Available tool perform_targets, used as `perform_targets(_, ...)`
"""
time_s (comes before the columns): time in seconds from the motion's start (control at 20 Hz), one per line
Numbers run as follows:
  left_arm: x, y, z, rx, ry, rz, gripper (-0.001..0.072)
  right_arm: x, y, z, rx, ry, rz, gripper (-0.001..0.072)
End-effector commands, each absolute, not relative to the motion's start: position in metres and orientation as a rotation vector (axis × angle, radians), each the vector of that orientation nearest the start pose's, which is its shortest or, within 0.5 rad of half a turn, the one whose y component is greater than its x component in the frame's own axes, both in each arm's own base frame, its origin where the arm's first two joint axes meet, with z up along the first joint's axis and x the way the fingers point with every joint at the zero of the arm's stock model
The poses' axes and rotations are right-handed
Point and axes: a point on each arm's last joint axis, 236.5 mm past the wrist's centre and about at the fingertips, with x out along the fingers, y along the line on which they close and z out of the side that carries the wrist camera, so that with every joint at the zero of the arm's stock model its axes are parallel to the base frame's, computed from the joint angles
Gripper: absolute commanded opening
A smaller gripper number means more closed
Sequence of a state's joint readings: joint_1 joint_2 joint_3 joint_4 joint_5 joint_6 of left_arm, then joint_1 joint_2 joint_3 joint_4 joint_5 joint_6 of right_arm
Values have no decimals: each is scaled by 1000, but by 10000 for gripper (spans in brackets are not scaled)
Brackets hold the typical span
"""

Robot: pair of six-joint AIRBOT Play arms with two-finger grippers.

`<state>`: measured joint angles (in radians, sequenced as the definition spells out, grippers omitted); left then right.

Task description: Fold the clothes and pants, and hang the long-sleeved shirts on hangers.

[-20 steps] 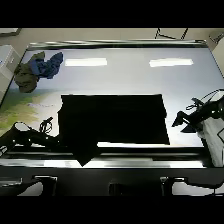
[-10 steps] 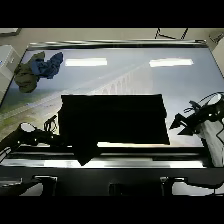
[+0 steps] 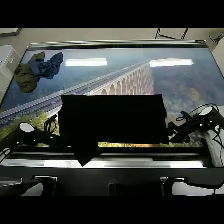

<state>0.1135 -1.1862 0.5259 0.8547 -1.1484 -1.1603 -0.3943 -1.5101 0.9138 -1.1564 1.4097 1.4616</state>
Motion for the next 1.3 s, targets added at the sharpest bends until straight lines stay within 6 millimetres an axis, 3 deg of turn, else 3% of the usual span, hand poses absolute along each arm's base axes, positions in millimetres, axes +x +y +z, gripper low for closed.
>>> perform_targets(0.0,228,-112,-95,-574,1538,-429,19,254,2,-108,780,1825,54,353)
perform_targets(0.05,230,-110,-96,-579,1533,-422,19,253,5,-106,787,1832,71,228)
perform_targets(0.1,230,-108,-96,-586,1530,-415,19,253,8,-104,796,1834,89,43)
perform_targets(0.2,237,-104,-91,-585,1508,-412,19,259,11,-100,768,1802,158,45)
perform_targets(0.35,276,-90,-63,-507,1397,-409,18,293,-2,-80,741,1714,143,42)
perform_targets(0.55,359,-68,-13,-430,1218,-366,17,363,-20,-44,700,1533,66,42)
perform_targets(0.8,440,-66,4,-438,1164,-363,18,453,-4,-25,591,1339,58,43)
perform_targets(0.9,467,-64,3,-459,1154,-350,18,481,-5,-30,602,1297,26,44)
perform_targets(1.0,486,-69,-12,-470,1173,-351,18,493,-4,-48,675,1298,-8,44)
perform_targets(1.15,497,-80,-47,-481,1233,-358,19,488,-2,-81,710,1367,-33,45)
perform_targets(1.25,496,-81,-68,-553,1285,-307,42,484,3,-87,733,1398,-25,63)
